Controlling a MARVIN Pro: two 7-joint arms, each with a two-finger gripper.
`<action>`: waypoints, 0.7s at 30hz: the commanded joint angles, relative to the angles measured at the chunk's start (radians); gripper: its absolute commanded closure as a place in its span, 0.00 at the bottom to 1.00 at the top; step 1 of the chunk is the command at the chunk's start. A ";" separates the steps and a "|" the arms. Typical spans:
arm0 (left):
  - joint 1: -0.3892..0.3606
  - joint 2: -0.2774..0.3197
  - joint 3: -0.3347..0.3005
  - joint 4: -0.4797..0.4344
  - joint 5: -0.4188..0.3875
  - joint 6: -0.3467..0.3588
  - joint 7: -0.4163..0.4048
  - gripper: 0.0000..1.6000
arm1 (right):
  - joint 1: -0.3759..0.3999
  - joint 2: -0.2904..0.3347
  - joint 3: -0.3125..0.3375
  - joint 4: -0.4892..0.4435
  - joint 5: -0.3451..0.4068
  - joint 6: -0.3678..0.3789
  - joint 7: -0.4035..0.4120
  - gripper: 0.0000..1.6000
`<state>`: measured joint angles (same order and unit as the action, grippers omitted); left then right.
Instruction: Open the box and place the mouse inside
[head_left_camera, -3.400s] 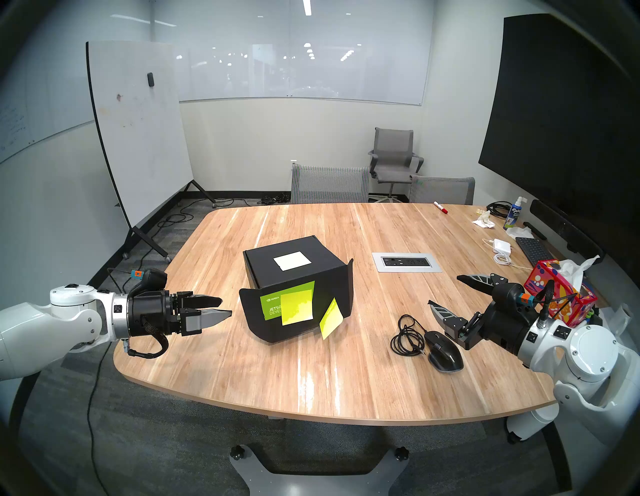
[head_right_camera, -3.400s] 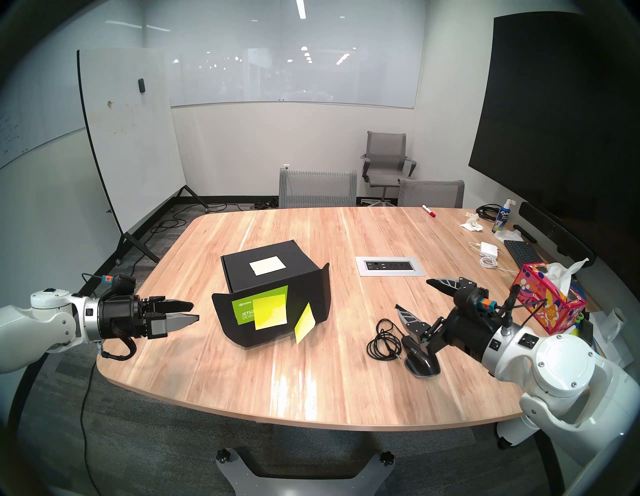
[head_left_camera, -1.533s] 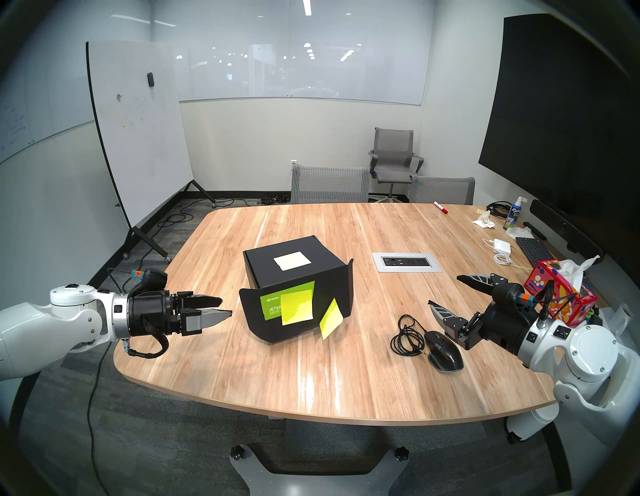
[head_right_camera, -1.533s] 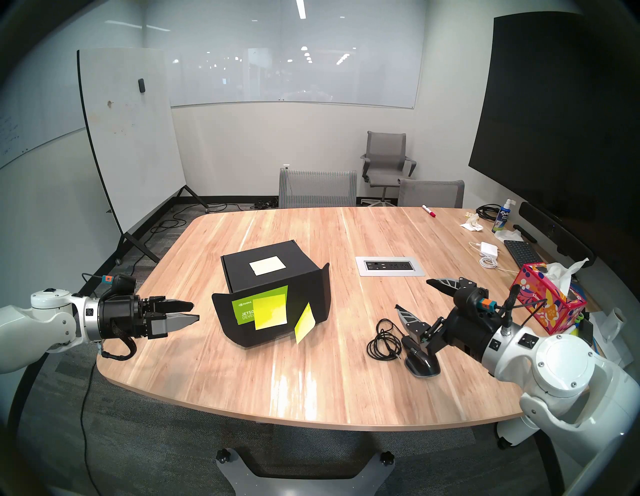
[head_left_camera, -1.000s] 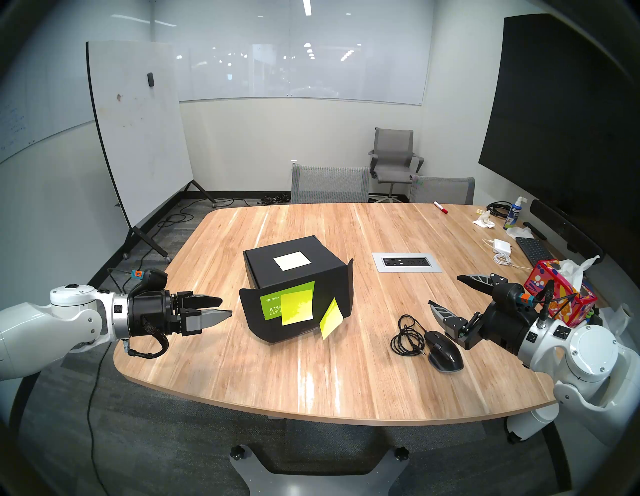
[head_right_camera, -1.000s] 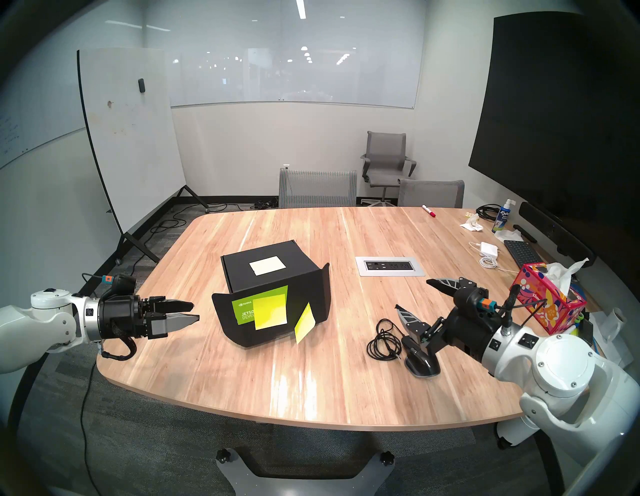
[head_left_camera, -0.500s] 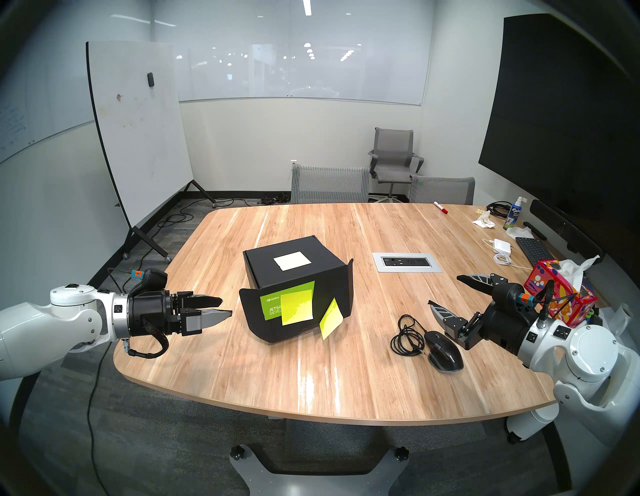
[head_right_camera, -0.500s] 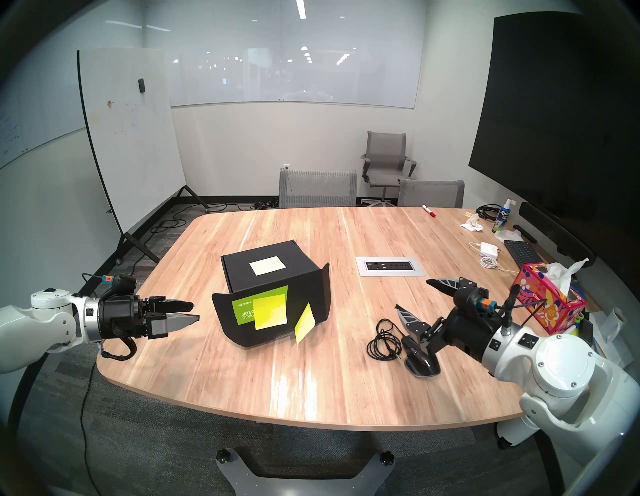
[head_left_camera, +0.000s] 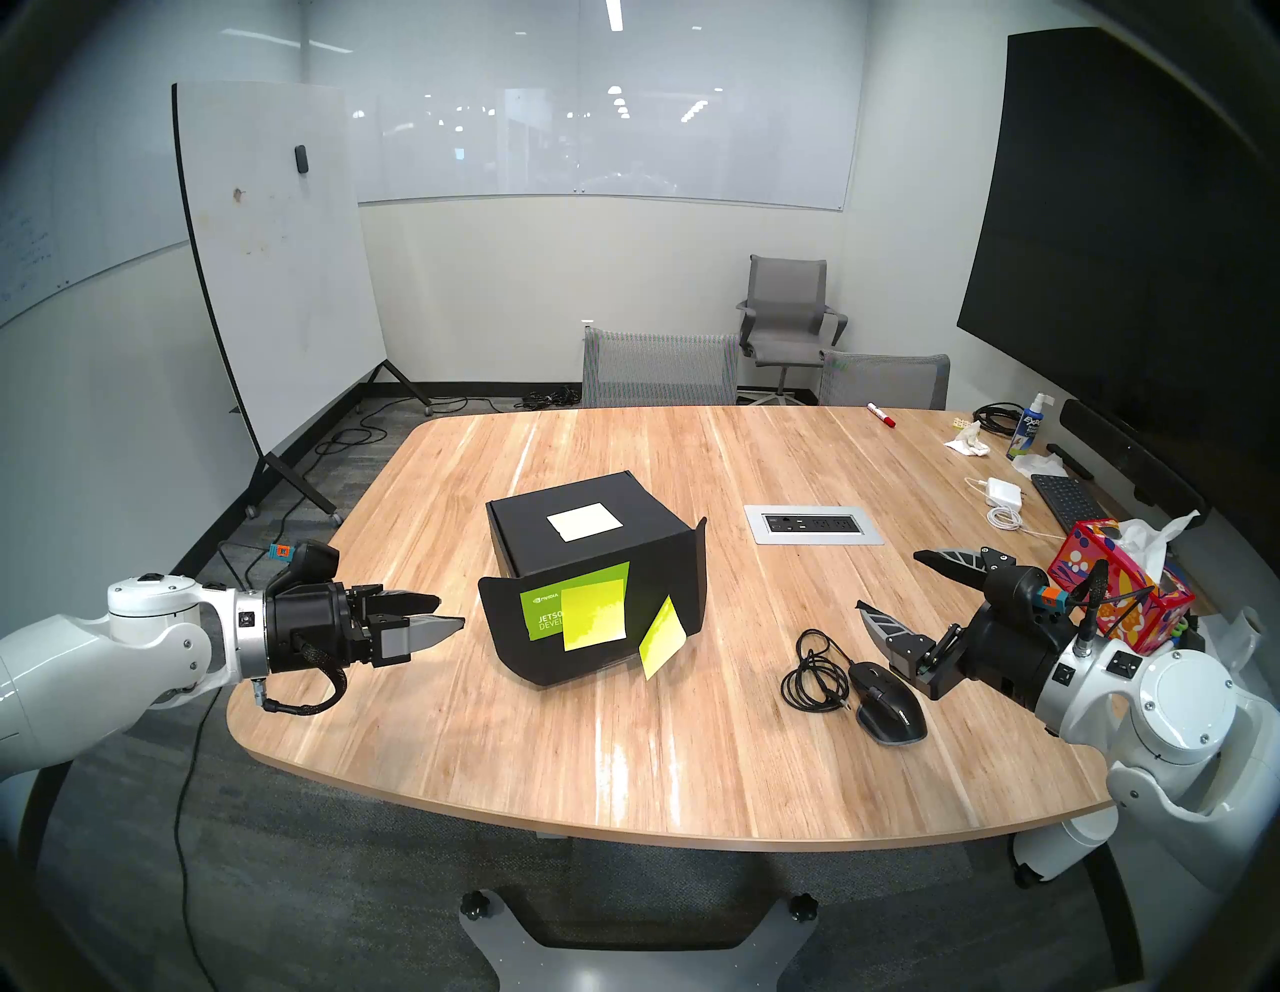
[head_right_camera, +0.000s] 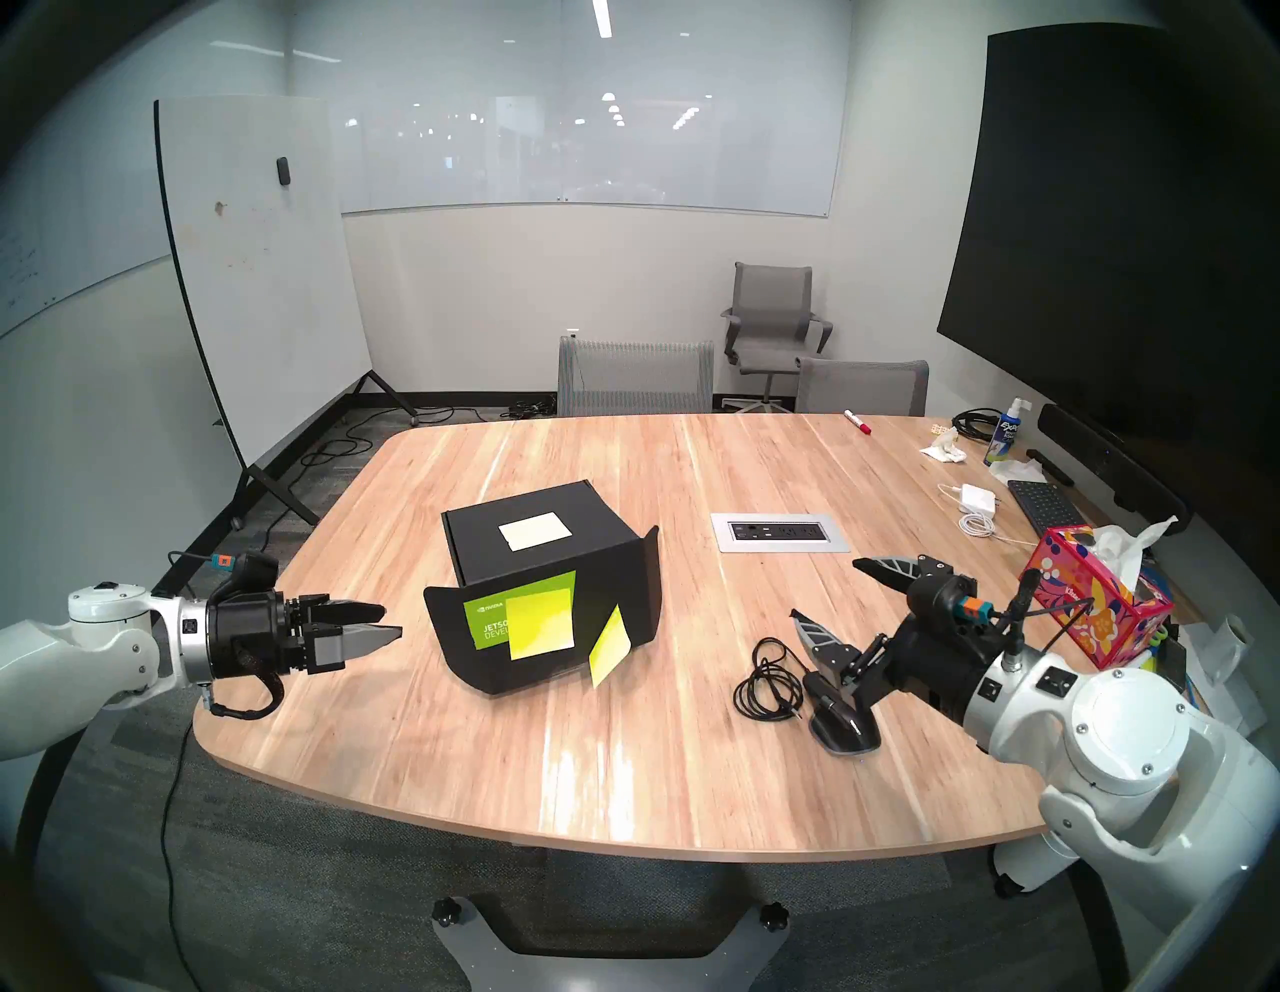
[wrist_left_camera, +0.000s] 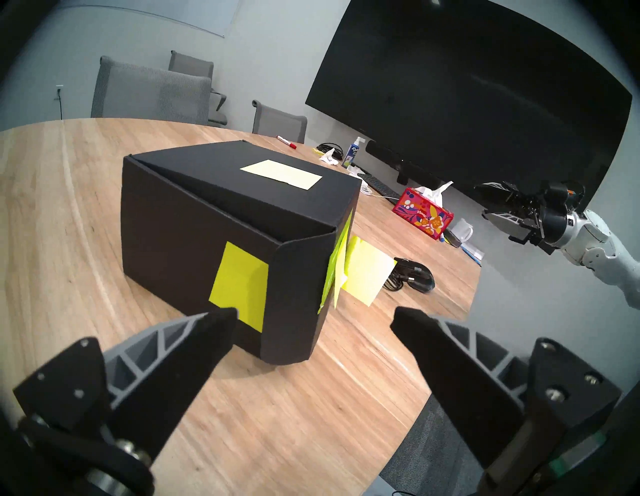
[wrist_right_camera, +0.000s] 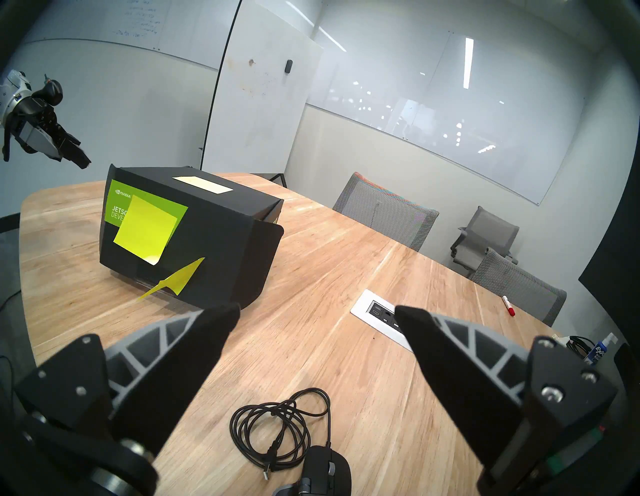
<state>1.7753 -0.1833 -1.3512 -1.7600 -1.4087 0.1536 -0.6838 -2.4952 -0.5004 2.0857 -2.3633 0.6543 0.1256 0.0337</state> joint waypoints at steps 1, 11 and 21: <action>-0.072 -0.044 0.008 0.046 0.032 0.027 -0.057 0.00 | 0.001 -0.001 0.002 -0.005 0.000 -0.002 0.001 0.00; -0.169 -0.110 0.047 0.143 0.124 0.069 -0.171 0.00 | 0.001 -0.001 0.002 -0.005 0.000 -0.002 0.001 0.00; -0.233 -0.173 0.086 0.176 0.182 0.083 -0.203 0.00 | 0.001 -0.001 0.002 -0.005 0.000 -0.002 0.001 0.00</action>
<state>1.6086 -0.3101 -1.2653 -1.5835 -1.2406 0.2372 -0.8640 -2.4953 -0.5001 2.0856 -2.3631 0.6544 0.1256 0.0334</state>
